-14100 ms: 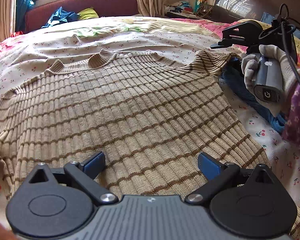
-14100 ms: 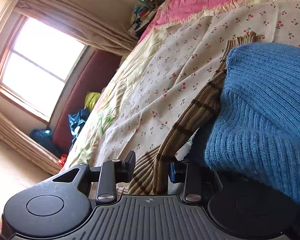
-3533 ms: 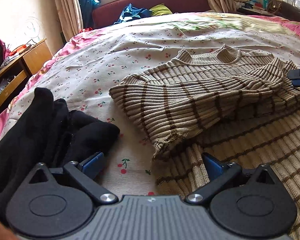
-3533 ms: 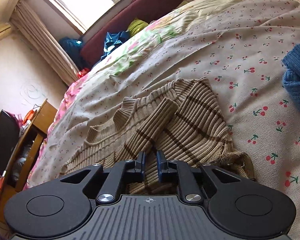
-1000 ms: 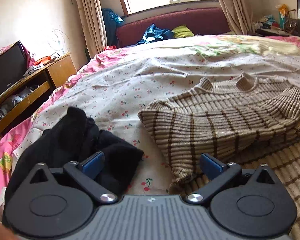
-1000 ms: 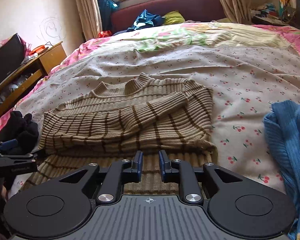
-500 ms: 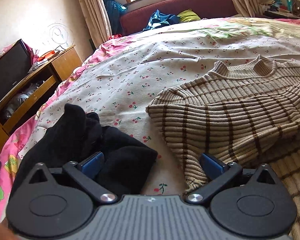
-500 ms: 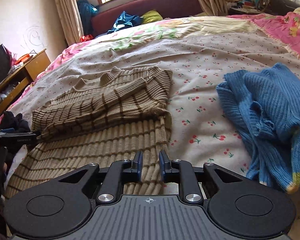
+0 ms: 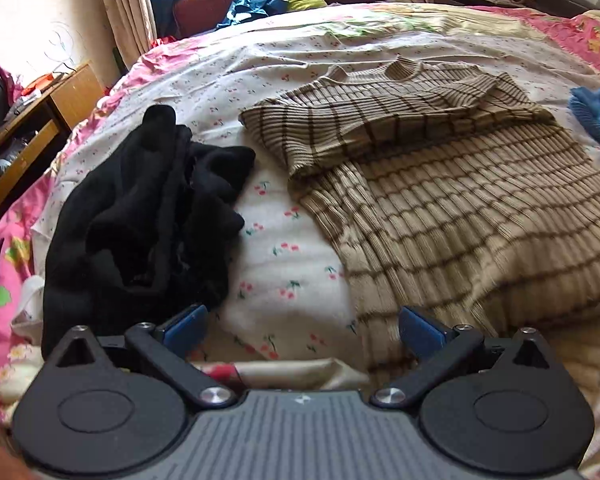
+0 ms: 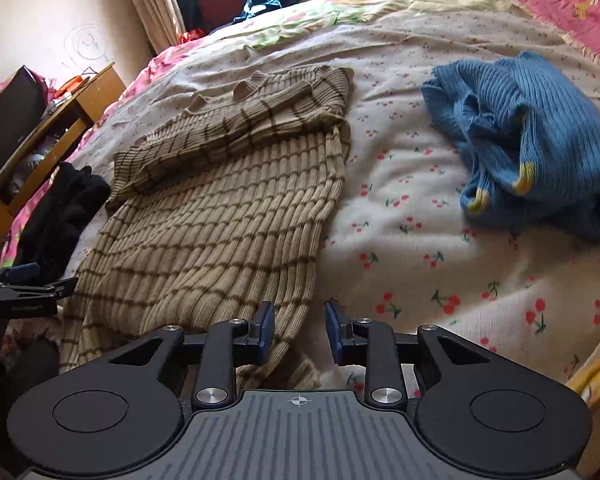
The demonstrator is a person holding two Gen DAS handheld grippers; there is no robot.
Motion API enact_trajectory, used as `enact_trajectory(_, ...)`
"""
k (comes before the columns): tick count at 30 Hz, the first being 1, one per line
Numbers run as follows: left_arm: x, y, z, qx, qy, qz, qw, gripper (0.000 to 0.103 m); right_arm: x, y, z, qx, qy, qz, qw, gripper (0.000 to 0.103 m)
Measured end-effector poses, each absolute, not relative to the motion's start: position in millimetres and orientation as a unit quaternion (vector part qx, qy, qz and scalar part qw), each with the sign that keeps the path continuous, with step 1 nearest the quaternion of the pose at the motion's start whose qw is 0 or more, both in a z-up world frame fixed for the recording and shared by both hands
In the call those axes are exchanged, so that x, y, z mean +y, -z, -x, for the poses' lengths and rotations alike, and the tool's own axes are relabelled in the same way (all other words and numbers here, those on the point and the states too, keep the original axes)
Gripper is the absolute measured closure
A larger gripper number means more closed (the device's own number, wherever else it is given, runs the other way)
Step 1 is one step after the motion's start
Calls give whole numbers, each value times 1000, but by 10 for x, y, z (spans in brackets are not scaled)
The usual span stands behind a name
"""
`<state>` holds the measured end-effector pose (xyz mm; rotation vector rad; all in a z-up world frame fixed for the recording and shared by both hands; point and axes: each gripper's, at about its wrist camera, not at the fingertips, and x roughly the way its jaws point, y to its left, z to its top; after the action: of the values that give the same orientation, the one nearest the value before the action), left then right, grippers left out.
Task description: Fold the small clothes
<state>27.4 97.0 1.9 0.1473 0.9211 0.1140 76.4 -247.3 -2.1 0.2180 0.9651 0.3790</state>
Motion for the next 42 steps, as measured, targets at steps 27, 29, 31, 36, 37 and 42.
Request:
enact_trajectory(27,723,-223,218,421,14,-119,899,0,-2814,-94,-745,397,-347,-467,710,89)
enact_trajectory(29,669,-232,157,407,20,-131,904,0,-2821,-71,-905,367,-339,-512,699,89)
enact_trajectory(31,637,-256,113,398,37,-117,909,0,-2766,-22,-1091,368,-320,-534,691,88)
enact_trajectory(36,522,-212,256,401,87,-108,906,0,-2568,-19,-1241,407,-254,-446,755,86)
enact_trajectory(37,487,-180,309,409,98,-112,900,0,-2549,-30,-1219,406,-247,-431,768,86)
enact_trajectory(42,298,-83,524,430,96,-183,879,0,-2509,-22,-1210,397,-237,-435,772,86)
